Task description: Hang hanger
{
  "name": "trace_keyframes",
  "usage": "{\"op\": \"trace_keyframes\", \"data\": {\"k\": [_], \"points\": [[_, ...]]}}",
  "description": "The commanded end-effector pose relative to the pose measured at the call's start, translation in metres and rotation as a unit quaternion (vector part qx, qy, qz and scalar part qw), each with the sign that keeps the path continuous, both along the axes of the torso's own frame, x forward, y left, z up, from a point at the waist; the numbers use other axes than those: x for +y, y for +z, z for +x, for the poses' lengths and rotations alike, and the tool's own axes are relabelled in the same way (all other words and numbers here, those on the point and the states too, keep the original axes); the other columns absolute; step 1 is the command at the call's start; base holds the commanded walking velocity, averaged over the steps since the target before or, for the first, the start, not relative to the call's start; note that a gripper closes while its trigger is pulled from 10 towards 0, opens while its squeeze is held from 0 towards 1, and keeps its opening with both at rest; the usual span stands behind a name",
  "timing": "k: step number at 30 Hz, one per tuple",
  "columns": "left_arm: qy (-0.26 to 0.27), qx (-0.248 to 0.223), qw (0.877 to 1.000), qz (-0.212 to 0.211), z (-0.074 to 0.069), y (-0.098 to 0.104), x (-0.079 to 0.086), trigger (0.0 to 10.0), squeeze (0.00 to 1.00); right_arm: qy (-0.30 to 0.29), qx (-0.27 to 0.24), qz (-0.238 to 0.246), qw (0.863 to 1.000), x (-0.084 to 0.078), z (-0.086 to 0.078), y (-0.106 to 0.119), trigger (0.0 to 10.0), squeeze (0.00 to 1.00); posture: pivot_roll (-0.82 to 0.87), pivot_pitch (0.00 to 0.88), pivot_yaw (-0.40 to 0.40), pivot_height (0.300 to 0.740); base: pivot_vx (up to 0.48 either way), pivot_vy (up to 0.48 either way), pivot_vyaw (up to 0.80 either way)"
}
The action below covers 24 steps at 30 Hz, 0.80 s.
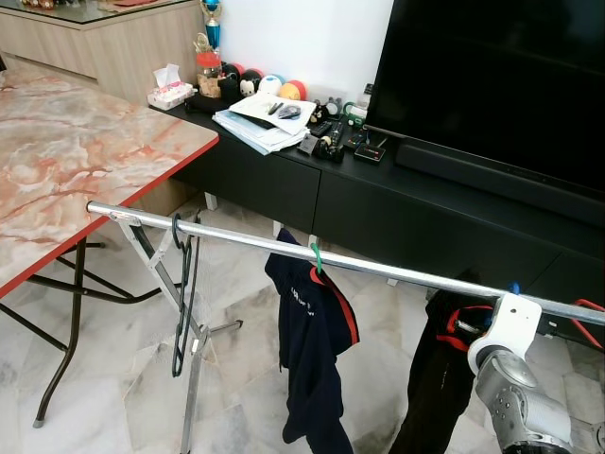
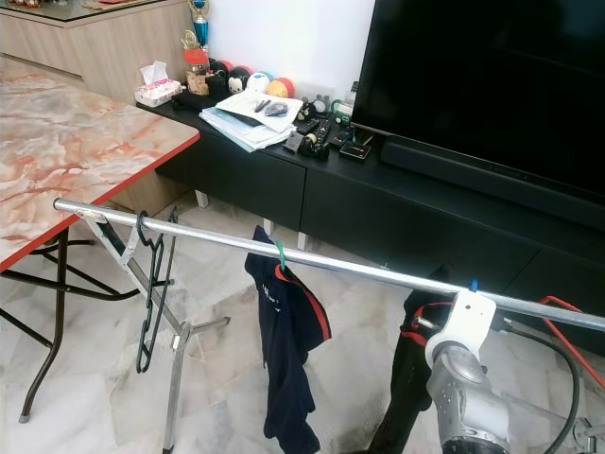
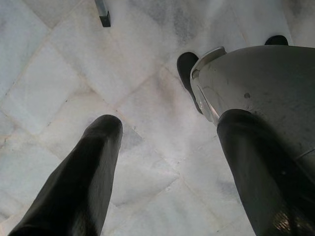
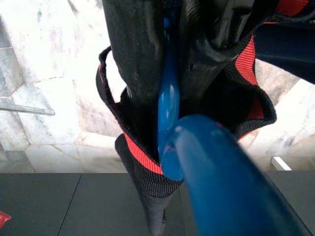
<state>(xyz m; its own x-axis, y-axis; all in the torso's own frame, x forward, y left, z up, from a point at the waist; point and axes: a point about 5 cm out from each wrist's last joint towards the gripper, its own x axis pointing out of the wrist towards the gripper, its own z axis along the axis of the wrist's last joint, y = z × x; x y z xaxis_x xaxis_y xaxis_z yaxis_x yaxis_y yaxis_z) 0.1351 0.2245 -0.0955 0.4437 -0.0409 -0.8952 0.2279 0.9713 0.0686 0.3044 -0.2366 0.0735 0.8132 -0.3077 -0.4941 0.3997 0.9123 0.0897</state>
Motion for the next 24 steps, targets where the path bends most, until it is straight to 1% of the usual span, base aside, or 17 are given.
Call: {"op": "trace_keyframes", "data": {"k": [1, 2, 3, 4, 5, 8, 9, 10, 21, 22, 23, 24], "points": [[-0.017, 0.033, 0.999, -0.014, -0.014, -0.0065, -0.0084, 10.0, 0.0, 0.005, 0.014, -0.004, 1.0, 0.001, -0.0036, -0.0067, 10.0, 0.0, 0.01, 0.072, -0.061, 0.74, 0.0, 0.0, 0.0], [-0.017, 0.033, 0.999, -0.014, -0.014, -0.0065, -0.0084, 10.0, 0.0, 0.007, 0.013, -0.004, 1.0, 0.0011, -0.0034, -0.0065, 10.0, 0.01, 0.01, 0.072, -0.061, 0.74, 0.0, 0.0, 0.0], [-0.017, 0.033, 0.999, -0.013, -0.014, -0.0065, -0.0083, 10.0, 0.0, 0.008, 0.011, -0.004, 1.0, 0.0012, -0.0031, -0.0062, 10.0, 0.96, 0.01, 0.072, -0.062, 0.74, 0.0, 0.0, 0.0], [-0.017, 0.033, 0.999, -0.013, -0.014, -0.0065, -0.0083, 10.0, 0.0, 0.008, 0.011, -0.004, 1.0, 0.0011, -0.0031, -0.0061, 10.0, 0.96, 0.01, 0.072, -0.062, 0.74, 0.0, 0.0, 0.0], [-0.017, 0.033, 0.999, -0.013, -0.014, -0.0065, -0.0082, 10.0, 0.0, 0.008, 0.011, -0.005, 1.0, 0.001, -0.0031, -0.0059, 10.0, 1.0, 0.01, 0.072, -0.062, 0.74, 0.0, 0.0, 0.0], [-0.016, 0.033, 0.999, -0.013, -0.0139, -0.0065, -0.0082, 10.0, 0.0, 0.009, 0.012, -0.01, 1.0, 0.0007, -0.0029, -0.0056, 10.0, 1.0, 0.01, 0.072, -0.062, 0.74, 0.0, 0.0, 0.0], [-0.016, 0.033, 0.999, -0.013, -0.0139, -0.0065, -0.0082, 10.0, 0.0, 0.01, 0.013, -0.014, 1.0, 0.0003, -0.0029, -0.0054, 10.0, 0.43, 0.01, 0.072, -0.061, 0.74, 0.0, 0.0, 0.0], [-0.016, 0.033, 0.999, -0.013, -0.0138, -0.0065, -0.0083, 10.0, 0.0, 0.009, 0.014, -0.015, 1.0, -0.0001, -0.0029, -0.0056, 10.0, 0.0, 0.01, 0.072, -0.061, 0.74, 0.0, 0.0, 0.0], [-0.017, 0.032, 0.999, -0.013, -0.0138, -0.0064, -0.0082, 10.0, 0.0, 0.008, 0.015, -0.013, 1.0, -0.0004, -0.0033, -0.0064, 10.0, 0.0, 0.01, 0.072, -0.061, 0.74, 0.0, 0.0, 0.0], [-0.017, 0.032, 0.999, -0.013, -0.0138, -0.0064, -0.0082, 10.0, 0.0, 0.006, 0.016, -0.013, 1.0, -0.0005, -0.0035, -0.0065, 10.0, 0.73, 0.01, 0.073, -0.061, 0.74, 0.0, 0.0, 0.0], [-0.018, 0.032, 0.999, -0.013, -0.0138, -0.0064, -0.0083, 10.0, 0.0, 0.005, 0.015, -0.012, 1.0, -0.0006, -0.0035, -0.0066, 10.0, 1.0, 0.01, 0.073, -0.061, 0.74, 0.0, 0.0, 0.0], [-0.018, 0.032, 0.999, -0.013, -0.0138, -0.0064, -0.0083, 10.0, 0.0, 0.004, 0.015, -0.012, 1.0, -0.0005, -0.0036, -0.0067, 10.0, 1.0, 0.01, 0.073, -0.061, 0.74, 0.0, 0.0, 0.0]]}}
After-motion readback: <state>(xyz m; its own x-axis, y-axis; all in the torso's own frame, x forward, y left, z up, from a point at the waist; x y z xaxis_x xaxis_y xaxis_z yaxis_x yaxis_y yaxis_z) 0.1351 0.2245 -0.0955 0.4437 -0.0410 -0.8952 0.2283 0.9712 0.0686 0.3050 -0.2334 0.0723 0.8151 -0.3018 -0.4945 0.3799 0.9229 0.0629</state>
